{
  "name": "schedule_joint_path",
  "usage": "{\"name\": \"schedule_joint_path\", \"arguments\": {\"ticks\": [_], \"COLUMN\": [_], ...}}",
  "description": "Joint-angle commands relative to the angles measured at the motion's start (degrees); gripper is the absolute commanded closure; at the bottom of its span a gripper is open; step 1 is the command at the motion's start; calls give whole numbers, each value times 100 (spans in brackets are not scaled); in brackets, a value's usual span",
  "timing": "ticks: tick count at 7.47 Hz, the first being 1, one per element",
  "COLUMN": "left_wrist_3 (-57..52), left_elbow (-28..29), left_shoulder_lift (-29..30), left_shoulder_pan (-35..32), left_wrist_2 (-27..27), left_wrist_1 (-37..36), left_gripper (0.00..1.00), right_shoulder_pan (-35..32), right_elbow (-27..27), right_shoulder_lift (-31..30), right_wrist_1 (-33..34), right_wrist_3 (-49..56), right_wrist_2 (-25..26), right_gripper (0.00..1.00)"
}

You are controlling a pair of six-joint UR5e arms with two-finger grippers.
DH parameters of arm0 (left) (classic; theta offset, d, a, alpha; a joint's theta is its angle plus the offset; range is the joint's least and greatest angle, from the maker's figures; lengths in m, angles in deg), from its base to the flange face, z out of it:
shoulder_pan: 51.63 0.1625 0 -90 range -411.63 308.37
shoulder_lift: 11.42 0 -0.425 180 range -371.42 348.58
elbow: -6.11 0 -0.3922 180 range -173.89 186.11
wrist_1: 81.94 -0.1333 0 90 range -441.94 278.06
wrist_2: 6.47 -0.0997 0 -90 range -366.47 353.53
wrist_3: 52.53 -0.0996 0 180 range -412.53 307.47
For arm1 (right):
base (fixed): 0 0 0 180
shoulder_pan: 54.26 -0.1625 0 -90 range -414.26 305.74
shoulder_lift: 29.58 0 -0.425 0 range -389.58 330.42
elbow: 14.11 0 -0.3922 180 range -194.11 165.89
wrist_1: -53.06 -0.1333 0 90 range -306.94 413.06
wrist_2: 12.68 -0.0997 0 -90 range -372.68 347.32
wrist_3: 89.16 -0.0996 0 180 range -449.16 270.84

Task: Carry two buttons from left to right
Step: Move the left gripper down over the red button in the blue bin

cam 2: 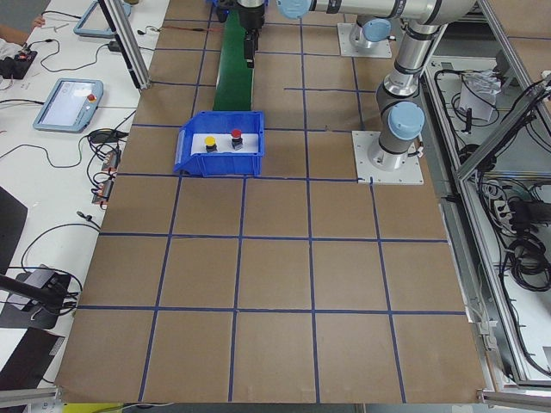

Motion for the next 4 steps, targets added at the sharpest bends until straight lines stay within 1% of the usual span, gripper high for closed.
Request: {"name": "schedule_joint_path", "arguments": {"ticks": [1, 2, 4], "left_wrist_3": [89, 281, 327], "left_elbow": [5, 13, 22], "left_shoulder_lift": [-120, -104, -130], "left_shoulder_pan": [-10, -1, -1], "left_wrist_2": [43, 208, 193], "left_wrist_1": [101, 215, 190], "left_gripper": [0, 0, 0], "right_shoulder_pan": [-198, -269, -270], "right_elbow": [-14, -23, -23], "right_shoulder_lift": [85, 111, 112], "right_wrist_1": [145, 163, 190], "right_wrist_3": [-83, -214, -154], "right_wrist_2": [168, 170, 179], "right_gripper": [1, 1, 0]}}
